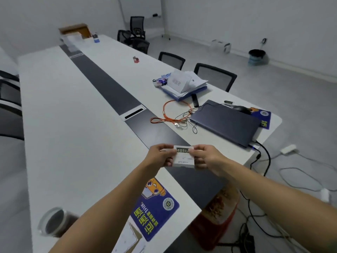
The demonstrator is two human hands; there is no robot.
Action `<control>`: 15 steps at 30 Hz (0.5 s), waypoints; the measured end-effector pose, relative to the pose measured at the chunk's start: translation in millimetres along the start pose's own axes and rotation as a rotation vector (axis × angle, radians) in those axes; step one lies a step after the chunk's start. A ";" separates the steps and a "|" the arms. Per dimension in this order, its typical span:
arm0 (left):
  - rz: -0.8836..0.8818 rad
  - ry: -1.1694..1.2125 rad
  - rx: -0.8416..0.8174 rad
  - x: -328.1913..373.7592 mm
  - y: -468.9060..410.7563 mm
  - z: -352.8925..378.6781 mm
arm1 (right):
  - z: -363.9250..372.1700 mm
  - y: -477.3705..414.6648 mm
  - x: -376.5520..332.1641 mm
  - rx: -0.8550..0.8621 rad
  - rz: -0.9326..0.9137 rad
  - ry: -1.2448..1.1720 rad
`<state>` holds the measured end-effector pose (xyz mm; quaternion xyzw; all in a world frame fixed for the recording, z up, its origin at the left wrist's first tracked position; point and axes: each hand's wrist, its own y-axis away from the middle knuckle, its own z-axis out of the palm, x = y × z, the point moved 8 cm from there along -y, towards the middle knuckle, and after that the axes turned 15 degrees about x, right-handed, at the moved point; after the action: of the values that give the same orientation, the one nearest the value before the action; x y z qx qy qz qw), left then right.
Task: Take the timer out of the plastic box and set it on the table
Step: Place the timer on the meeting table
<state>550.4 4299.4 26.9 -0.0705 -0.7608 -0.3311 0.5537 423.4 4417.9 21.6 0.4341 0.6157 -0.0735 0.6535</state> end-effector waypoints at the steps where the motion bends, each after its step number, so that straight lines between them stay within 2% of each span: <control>1: -0.010 -0.001 0.005 0.3 -1.8 -6.9 | 3.3 -0.4 -5.0 -0.021 -0.043 0.026; 5: -0.049 0.025 -0.004 2.5 -11.1 -39.1 | 31.0 6.6 -28.2 -0.166 -0.218 0.230; 10: -0.038 0.010 -0.058 3.8 -12.7 -52.6 | 52.7 14.2 -47.8 -0.180 -0.373 0.358; 12: 0.010 0.004 -0.092 9.9 -10.6 -57.4 | 51.3 13.7 -51.3 -0.162 -0.364 0.327; 15: 0.043 0.080 -0.159 20.6 -5.0 -62.0 | 46.4 10.2 -46.8 -0.124 -0.234 0.179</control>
<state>589.6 4254.1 53.5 -0.1170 -0.7077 -0.3810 0.5833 453.4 4373.1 60.8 0.3230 0.7214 -0.0719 0.6084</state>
